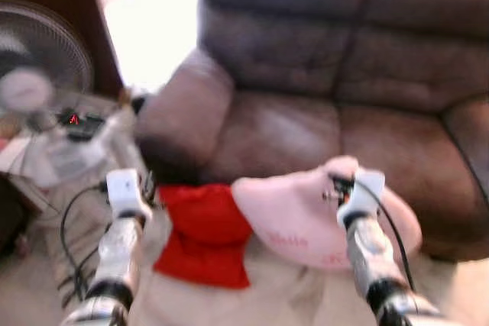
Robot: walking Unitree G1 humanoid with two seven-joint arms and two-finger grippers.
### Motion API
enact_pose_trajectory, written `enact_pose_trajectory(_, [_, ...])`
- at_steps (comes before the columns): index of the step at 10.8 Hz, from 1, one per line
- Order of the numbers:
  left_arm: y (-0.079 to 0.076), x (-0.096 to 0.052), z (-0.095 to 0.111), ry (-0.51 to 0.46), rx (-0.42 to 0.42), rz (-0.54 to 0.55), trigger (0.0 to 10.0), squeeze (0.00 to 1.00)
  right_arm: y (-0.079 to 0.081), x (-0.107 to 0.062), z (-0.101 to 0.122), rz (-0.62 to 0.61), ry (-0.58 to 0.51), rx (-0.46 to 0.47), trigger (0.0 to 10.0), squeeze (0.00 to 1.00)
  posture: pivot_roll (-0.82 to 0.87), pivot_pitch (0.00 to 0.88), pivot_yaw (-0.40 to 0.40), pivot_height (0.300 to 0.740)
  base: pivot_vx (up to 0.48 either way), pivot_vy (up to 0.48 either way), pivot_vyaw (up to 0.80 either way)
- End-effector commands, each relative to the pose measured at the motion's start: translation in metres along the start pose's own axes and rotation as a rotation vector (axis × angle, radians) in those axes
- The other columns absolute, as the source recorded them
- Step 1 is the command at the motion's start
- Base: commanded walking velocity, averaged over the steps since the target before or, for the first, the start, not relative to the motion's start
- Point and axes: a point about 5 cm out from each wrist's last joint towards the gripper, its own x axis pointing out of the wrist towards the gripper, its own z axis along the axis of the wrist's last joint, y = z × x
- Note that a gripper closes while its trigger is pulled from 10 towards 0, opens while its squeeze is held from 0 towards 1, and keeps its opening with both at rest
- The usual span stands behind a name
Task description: Move the pillow to the sofa from floor
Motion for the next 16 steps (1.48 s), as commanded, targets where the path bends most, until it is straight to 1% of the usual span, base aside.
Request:
enact_pose_trajectory(1, [-0.01,0.0,-0.002,0.001,-0.005,-0.032,10.0,0.0,-0.005,0.006,0.02,-0.019,-0.094,0.005,10.0,0.0,0.04,0.0,-0.082,0.74,0.0,-0.281,0.0])
enact_pose_trajectory(2, [-0.013,-0.001,-0.005,0.015,-0.007,-0.037,10.0,0.0,-0.007,0.004,0.017,-0.023,-0.08,0.001,10.0,0.0,0.04,0.0,-0.08,0.74,0.0,-0.292,0.0])
enact_pose_trajectory(3, [-0.016,-0.004,-0.014,0.063,0.001,-0.055,10.0,0.0,-0.009,0.002,0.007,-0.016,-0.025,-0.009,10.0,0.0,0.04,0.0,-0.077,0.74,0.0,-0.289,0.0])
enact_pose_trajectory(4, [-0.017,-0.008,-0.024,0.118,0.013,-0.06,10.0,0.0,-0.01,-0.002,-0.005,-0.013,0.035,-0.022,10.0,0.0,0.03,0.0,-0.076,0.74,0.0,-0.289,0.0])
enact_pose_trajectory(5, [-0.015,-0.013,-0.034,0.174,0.017,-0.055,10.0,0.0,-0.012,-0.008,-0.019,-0.017,0.107,-0.03,10.0,0.0,0.03,0.0,-0.076,0.74,0.0,-0.285,0.0])
enact_pose_trajectory(6, [-0.011,-0.022,-0.049,0.25,0.027,-0.042,10.0,0.0,-0.015,-0.018,-0.039,-0.019,0.198,-0.029,10.0,0.0,0.04,0.0,-0.075,0.74,0.0,-0.281,0.0])
enact_pose_trajectory(7, [-0.009,-0.028,-0.057,0.291,0.027,-0.032,10.0,0.0,-0.016,-0.023,-0.048,-0.024,0.235,-0.037,10.0,0.0,0.05,0.0,-0.075,0.74,0.0,-0.285,0.0])
enact_pose_trajectory(8, [-0.006,-0.033,-0.062,0.311,0.03,-0.024,10.0,0.0,-0.014,-0.024,-0.048,-0.022,0.228,-0.034,10.0,0.0,0.05,0.0,-0.074,0.74,0.0,-0.285,0.0])
enact_pose_trajectory(10, [-0.004,-0.033,-0.062,0.306,0.024,-0.017,10.0,0.0,-0.009,-0.019,-0.041,-0.002,0.198,-0.027,10.0,0.0,0.05,0.0,-0.072,0.74,0.0,-0.285,0.0])
enact_pose_trajectory(13, [-0.009,-0.029,-0.059,0.289,0.017,-0.029,10.0,0.0,-0.007,-0.011,-0.03,0.015,0.162,-0.031,10.0,0.0,0.05,0.0,-0.074,0.74,0.0,-0.285,0.0])
enact_pose_trajectory(16, [-0.011,-0.028,-0.057,0.278,0.015,-0.04,10.0,0.0,-0.003,-0.011,-0.029,0.025,0.151,-0.027,10.0,0.0,0.05,0.0,-0.069,0.74,0.0,-0.285,0.0])
